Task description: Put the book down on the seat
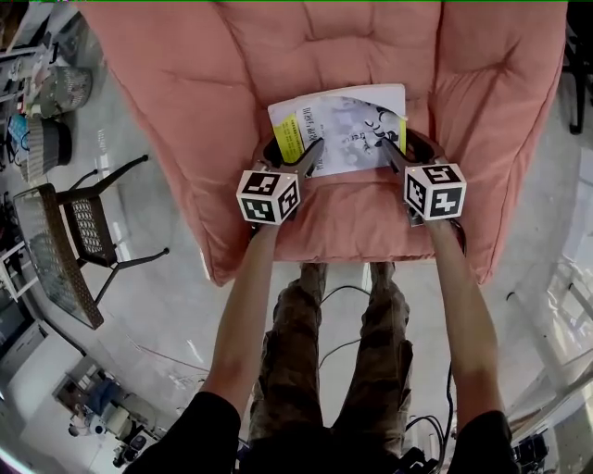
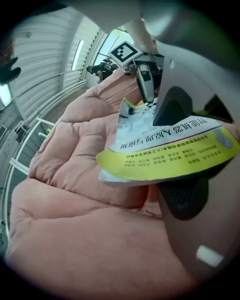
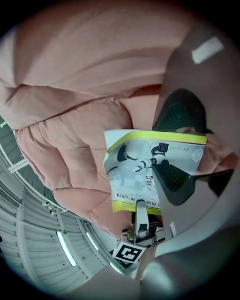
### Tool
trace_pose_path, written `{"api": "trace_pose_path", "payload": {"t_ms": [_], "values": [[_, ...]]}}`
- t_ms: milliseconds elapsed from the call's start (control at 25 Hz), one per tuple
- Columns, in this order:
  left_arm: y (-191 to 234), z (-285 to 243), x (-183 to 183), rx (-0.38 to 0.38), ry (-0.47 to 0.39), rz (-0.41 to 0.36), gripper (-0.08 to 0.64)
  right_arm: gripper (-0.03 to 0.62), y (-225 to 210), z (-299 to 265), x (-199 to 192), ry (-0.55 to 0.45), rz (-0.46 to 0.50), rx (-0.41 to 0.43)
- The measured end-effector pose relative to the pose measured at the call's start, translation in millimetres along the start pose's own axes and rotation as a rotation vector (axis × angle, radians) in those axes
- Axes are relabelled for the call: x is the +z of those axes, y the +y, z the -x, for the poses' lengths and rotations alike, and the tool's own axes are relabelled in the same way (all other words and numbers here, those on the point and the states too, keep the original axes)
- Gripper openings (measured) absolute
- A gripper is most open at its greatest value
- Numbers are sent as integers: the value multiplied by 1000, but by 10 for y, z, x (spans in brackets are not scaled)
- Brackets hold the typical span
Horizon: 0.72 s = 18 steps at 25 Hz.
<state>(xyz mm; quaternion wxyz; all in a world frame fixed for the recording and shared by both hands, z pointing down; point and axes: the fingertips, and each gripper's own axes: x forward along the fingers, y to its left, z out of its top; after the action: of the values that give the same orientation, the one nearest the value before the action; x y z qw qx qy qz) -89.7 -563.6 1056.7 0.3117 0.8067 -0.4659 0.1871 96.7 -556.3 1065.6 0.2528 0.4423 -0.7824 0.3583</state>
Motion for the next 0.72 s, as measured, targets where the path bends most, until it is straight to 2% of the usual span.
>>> {"api": "trace_pose_path", "payload": {"t_ms": [200,360,520,720], "values": [[-34,228,46,5,-39,20,325,221,60,121,7,-1,36,-55],[-51,541,179,15,-96,100,324,244,226,250,11,-16,5,-1],[-181,768,265,26,-113,80,316,244,260,414,-6,-5,0,-11],[-193,1038,399,88,-156,83,275,228,310,605,196,-93,-13,-29]]}}
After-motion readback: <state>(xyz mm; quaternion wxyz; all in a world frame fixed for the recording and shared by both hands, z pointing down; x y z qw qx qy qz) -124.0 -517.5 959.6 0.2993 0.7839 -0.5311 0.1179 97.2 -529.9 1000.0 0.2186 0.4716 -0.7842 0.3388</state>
